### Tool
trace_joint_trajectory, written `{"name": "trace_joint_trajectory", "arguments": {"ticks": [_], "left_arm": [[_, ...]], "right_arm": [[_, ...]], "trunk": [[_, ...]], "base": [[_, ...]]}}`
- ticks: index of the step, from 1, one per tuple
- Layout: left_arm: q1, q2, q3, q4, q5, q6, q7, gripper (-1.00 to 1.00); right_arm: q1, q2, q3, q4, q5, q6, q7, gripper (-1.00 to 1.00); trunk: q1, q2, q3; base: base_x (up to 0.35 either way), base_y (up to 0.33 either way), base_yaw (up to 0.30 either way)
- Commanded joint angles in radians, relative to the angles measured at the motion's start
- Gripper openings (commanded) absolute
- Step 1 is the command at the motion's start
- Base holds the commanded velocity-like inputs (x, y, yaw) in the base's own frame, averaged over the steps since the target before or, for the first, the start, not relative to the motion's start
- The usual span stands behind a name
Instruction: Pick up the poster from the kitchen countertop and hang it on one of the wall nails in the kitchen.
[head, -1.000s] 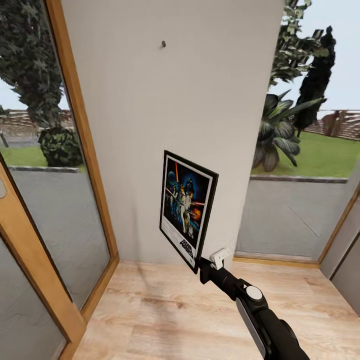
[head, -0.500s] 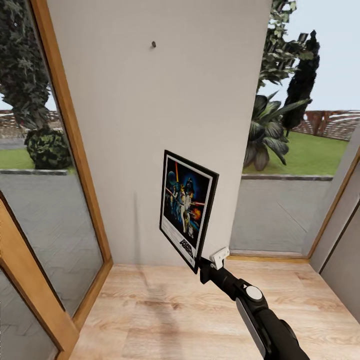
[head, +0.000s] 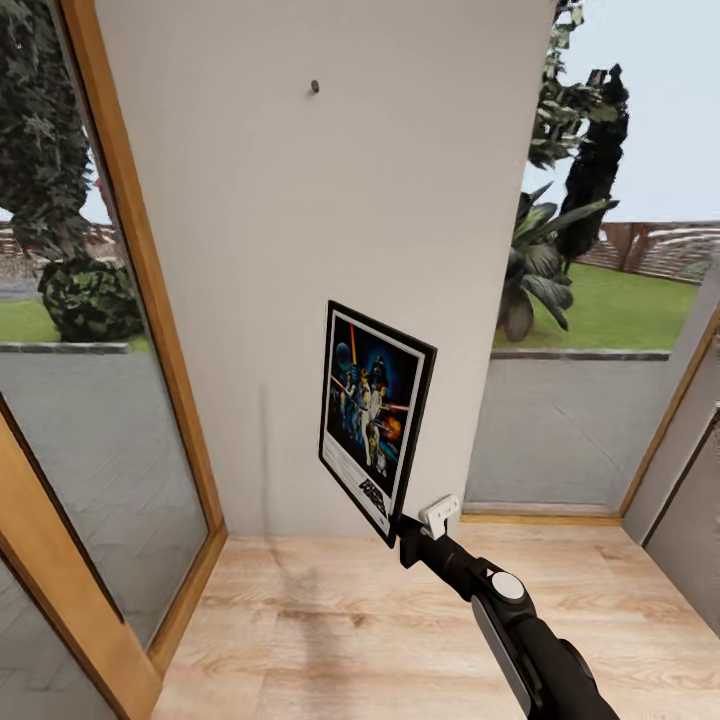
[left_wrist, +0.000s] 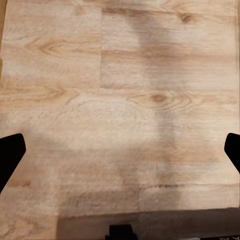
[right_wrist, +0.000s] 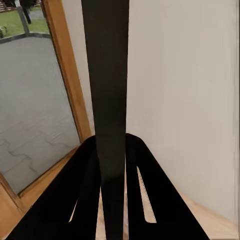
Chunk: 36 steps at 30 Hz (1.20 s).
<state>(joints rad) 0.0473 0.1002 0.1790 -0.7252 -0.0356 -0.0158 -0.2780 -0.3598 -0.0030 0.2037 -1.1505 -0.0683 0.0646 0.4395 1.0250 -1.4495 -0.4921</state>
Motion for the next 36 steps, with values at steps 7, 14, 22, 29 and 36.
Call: {"name": "trace_joint_trajectory", "arguments": {"ticks": [7,14,22,29,36], "left_arm": [[0.000,-0.001,0.003,0.017,-0.003,-0.028,-0.006,1.00],[0.000,-0.001,0.003,0.018,-0.003,-0.030,-0.006,1.00],[0.000,-0.003,0.001,0.020,-0.004,-0.029,-0.004,1.00],[0.000,-0.003,0.001,0.020,-0.004,-0.029,-0.004,1.00],[0.000,-0.003,0.000,0.021,-0.004,-0.029,-0.004,1.00]], "right_arm": [[-0.001,0.000,0.000,0.000,-0.010,0.009,0.005,-1.00],[-0.001,0.000,0.000,-0.001,-0.010,0.008,0.004,-1.00],[-0.001,0.000,0.000,-0.001,-0.010,0.007,0.005,-1.00],[-0.001,-0.001,0.000,-0.003,-0.010,0.008,0.005,-1.00],[-0.001,-0.001,0.000,-0.003,-0.010,0.008,0.005,-1.00]], "trunk": [[0.000,-0.001,0.005],[0.000,-0.001,0.006],[-0.008,0.013,0.013],[-0.034,0.062,0.035],[-0.061,0.111,0.056]], "base": [[0.002,0.004,-0.255],[0.000,0.000,-0.085],[0.000,0.000,-0.003],[0.000,0.000,0.000],[0.000,0.000,0.000]]}}
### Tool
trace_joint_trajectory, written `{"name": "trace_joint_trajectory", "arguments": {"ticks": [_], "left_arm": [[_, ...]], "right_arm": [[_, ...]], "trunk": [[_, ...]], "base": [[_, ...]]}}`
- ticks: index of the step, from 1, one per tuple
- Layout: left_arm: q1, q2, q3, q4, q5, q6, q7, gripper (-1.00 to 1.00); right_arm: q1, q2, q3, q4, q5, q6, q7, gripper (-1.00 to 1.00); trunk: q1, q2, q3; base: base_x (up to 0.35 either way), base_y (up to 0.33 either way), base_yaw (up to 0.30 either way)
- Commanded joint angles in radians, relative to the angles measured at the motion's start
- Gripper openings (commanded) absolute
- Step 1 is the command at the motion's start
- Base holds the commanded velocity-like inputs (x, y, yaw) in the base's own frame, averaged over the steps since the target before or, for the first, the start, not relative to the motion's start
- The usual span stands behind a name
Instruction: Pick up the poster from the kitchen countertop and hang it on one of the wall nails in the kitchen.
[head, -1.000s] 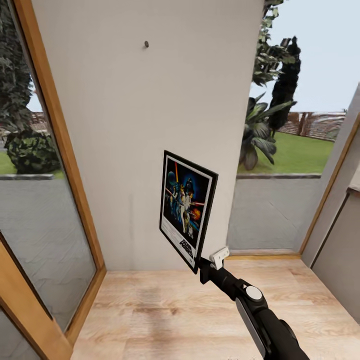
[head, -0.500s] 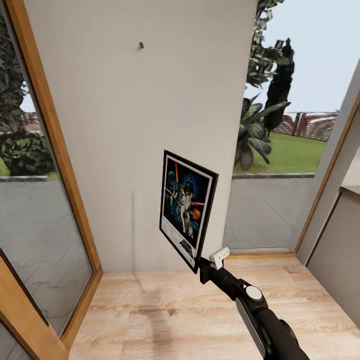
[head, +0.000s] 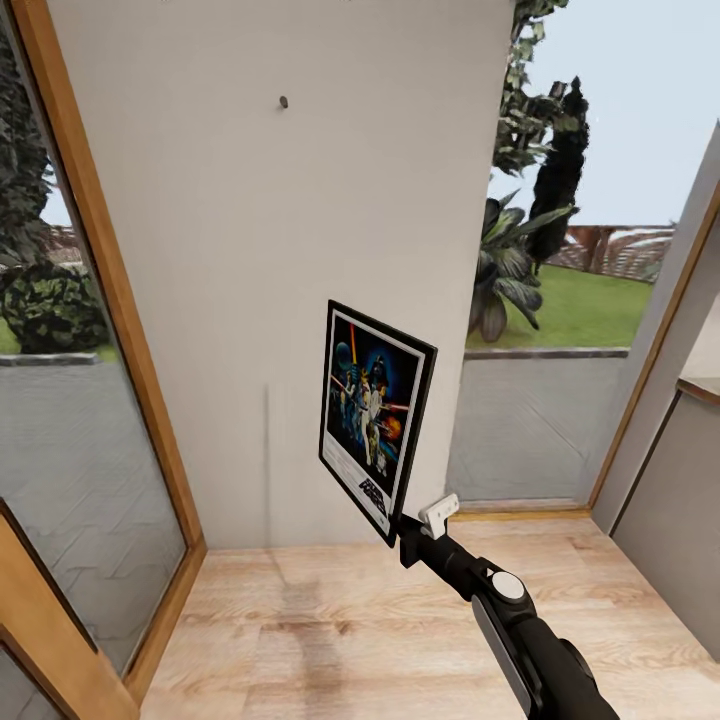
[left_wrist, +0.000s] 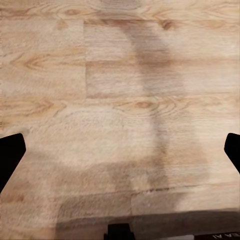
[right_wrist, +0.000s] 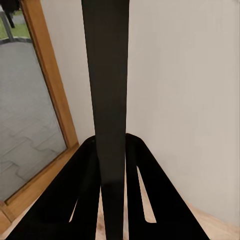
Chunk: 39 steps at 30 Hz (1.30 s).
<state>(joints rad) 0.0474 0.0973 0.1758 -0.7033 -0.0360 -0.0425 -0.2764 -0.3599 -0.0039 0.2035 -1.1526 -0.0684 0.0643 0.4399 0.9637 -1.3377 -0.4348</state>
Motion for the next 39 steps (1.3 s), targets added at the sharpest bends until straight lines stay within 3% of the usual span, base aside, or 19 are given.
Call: {"name": "trace_joint_trajectory", "arguments": {"ticks": [1,39], "left_arm": [[0.000,-0.001,0.004,-0.001,-0.004,-0.002,-0.006,1.00],[0.000,-0.001,0.003,-0.001,-0.004,-0.002,-0.006,1.00]], "right_arm": [[-0.001,0.000,0.000,-0.001,-0.010,0.008,0.005,-1.00],[-0.001,0.000,0.000,-0.002,-0.011,0.032,0.005,-1.00]], "trunk": [[-0.004,0.007,0.002],[-0.150,0.273,0.121]], "base": [[0.000,0.000,0.000],[0.000,0.000,0.000]]}}
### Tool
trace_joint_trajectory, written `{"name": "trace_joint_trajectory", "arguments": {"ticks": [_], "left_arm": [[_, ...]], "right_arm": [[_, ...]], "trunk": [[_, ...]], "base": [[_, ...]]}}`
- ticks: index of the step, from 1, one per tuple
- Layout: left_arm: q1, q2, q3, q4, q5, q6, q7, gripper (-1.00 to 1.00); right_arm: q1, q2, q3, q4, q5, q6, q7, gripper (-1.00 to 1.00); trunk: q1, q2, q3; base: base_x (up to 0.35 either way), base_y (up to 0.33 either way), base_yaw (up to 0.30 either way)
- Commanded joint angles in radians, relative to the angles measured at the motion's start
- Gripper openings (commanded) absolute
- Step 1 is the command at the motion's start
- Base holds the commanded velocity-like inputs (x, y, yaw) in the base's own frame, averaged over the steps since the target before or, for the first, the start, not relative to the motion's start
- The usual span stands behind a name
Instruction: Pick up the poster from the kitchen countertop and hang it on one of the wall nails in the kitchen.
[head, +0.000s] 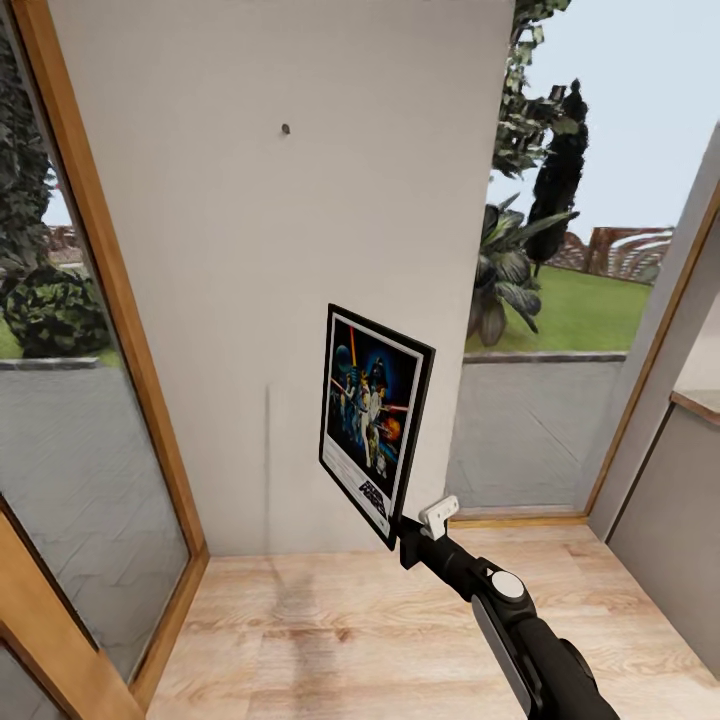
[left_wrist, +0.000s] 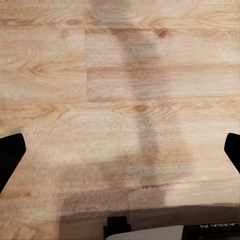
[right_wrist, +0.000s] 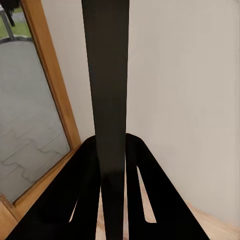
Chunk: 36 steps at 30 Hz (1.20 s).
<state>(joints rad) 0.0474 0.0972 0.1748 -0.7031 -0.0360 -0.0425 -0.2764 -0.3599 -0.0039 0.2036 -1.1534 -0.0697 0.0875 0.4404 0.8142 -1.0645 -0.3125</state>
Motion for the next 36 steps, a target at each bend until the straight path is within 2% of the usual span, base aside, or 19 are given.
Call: {"name": "trace_joint_trajectory", "arguments": {"ticks": [1,36], "left_arm": [[0.000,-0.001,0.004,-0.001,-0.004,-0.002,-0.006,1.00],[0.000,-0.001,0.003,-0.001,-0.004,-0.002,-0.006,1.00]], "right_arm": [[-0.001,0.000,0.000,-0.001,-0.010,0.009,0.005,-1.00],[-0.001,0.000,0.000,0.000,-0.010,0.009,0.004,-1.00]], "trunk": [[-0.004,0.007,0.002],[-0.138,0.252,0.112]], "base": [[0.000,0.000,0.000],[0.000,0.000,0.000]]}}
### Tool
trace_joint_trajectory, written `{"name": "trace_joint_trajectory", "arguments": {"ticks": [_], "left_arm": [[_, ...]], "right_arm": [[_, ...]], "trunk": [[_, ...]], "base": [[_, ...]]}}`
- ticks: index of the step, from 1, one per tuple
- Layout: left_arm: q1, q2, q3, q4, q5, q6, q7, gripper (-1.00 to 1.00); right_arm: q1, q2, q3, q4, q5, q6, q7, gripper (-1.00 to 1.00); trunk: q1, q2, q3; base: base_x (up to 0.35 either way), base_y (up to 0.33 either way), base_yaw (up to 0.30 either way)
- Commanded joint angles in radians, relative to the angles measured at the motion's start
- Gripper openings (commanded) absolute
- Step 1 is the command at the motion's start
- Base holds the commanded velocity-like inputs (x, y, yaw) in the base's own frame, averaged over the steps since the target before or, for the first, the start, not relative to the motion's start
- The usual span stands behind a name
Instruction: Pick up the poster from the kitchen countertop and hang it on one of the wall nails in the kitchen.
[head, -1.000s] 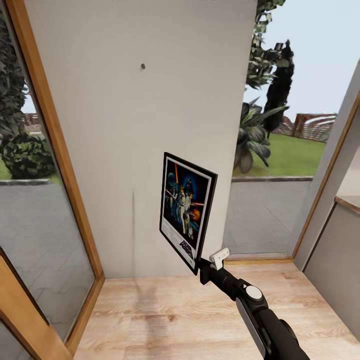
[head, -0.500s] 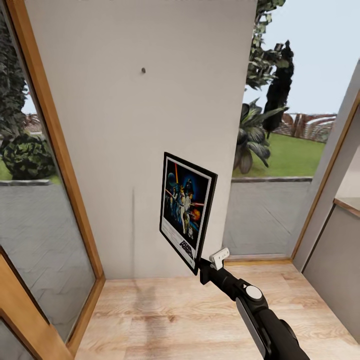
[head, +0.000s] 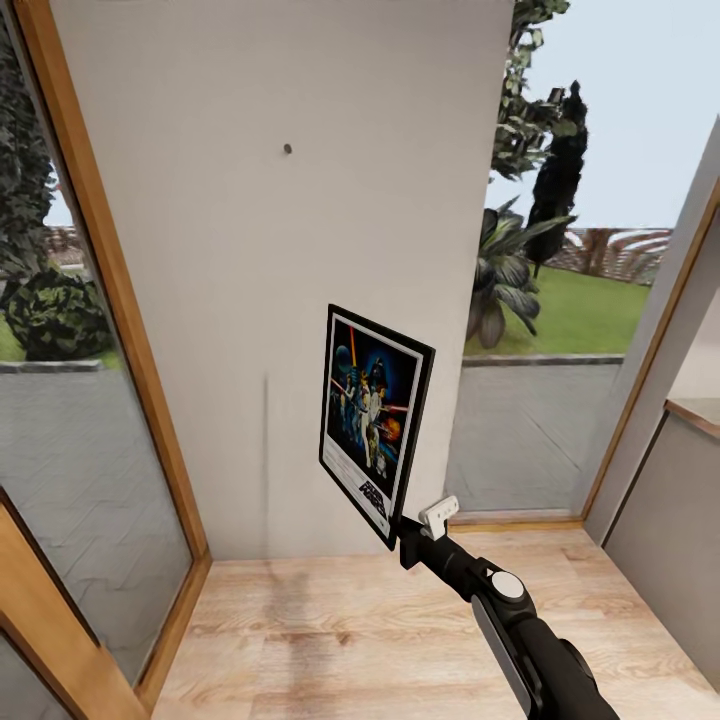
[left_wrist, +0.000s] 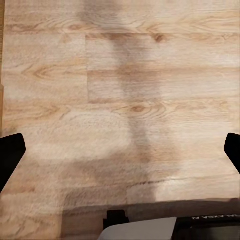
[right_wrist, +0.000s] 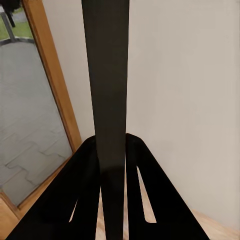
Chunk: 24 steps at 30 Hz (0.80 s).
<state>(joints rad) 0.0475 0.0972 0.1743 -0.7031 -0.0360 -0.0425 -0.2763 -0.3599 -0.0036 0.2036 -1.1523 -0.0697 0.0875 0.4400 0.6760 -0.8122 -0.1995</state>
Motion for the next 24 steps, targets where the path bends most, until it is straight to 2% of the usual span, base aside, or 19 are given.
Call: {"name": "trace_joint_trajectory", "arguments": {"ticks": [1,24], "left_arm": [[0.000,-0.001,0.004,-0.001,-0.004,-0.002,-0.006,1.00],[0.000,-0.001,0.004,-0.001,-0.004,-0.002,-0.006,1.00]], "right_arm": [[-0.001,0.000,0.000,-0.001,-0.010,0.009,0.005,-1.00],[-0.001,0.000,0.000,-0.001,-0.010,0.009,0.005,-1.00]], "trunk": [[-0.004,0.006,0.002],[-0.092,0.167,0.074]], "base": [[0.000,0.000,0.000],[0.000,0.000,0.000]]}}
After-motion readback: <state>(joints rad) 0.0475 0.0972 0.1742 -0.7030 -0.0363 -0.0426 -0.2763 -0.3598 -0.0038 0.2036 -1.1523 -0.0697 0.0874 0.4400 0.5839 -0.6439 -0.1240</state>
